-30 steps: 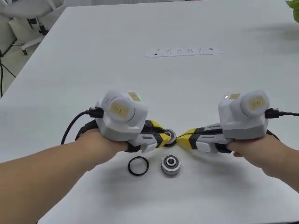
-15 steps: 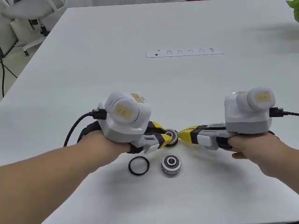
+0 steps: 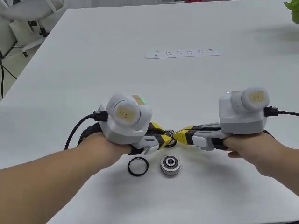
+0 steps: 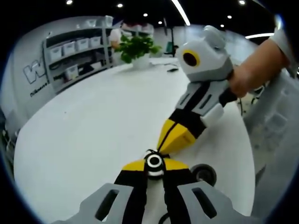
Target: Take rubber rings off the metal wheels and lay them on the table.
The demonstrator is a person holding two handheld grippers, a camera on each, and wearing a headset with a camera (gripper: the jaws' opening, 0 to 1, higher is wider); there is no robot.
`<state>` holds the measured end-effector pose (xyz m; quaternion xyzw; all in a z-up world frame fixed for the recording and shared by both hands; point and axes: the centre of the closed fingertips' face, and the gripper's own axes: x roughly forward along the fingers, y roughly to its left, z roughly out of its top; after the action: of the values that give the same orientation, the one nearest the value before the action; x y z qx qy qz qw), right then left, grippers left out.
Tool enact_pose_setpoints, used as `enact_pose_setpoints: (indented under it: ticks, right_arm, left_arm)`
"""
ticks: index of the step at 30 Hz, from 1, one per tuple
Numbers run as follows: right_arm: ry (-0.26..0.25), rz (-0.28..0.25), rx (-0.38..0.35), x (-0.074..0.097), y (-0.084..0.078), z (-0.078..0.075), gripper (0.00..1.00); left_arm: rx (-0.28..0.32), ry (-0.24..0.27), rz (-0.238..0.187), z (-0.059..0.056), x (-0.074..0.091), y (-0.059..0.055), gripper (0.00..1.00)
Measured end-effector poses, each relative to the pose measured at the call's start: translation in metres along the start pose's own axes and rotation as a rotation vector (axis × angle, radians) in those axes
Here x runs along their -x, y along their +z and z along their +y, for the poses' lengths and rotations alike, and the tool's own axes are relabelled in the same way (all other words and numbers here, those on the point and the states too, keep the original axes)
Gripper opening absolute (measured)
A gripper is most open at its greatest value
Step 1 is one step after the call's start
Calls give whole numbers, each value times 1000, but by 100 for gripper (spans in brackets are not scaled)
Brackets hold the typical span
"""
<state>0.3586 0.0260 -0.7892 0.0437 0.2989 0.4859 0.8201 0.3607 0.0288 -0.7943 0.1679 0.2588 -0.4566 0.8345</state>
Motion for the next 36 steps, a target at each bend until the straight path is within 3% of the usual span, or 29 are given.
enact_pose_setpoints:
  ticks: [7, 10, 18, 22, 27, 32, 36]
  right_arm:
    - [24, -7, -19, -1, 0, 3, 0]
    - [64, -34, -20, -2, 8, 13, 0]
    - [45, -34, -48, -3, 5, 8, 0]
    - [36, -27, -59, -1, 3, 5, 0]
    - [33, -29, -65, 2, 4, 6, 0]
    - [36, -37, -63, 2, 8, 8, 0]
    - [39, -41, -68, 3, 10, 9, 0]
  left_arm:
    - [-4, -6, -1, -1, 0, 0, 12]
    - [-5, -7, -2, -2, -1, 0, 12]
    - [-6, -8, -13, -2, 0, 1, 13]
    - [-50, -9, -20, -3, 1, 1, 14]
    - [-41, -24, -21, -1, 6, 1, 20]
    - [-57, -45, -20, -7, 13, -1, 27]
    - [-53, -56, -44, -9, 24, 3, 31]
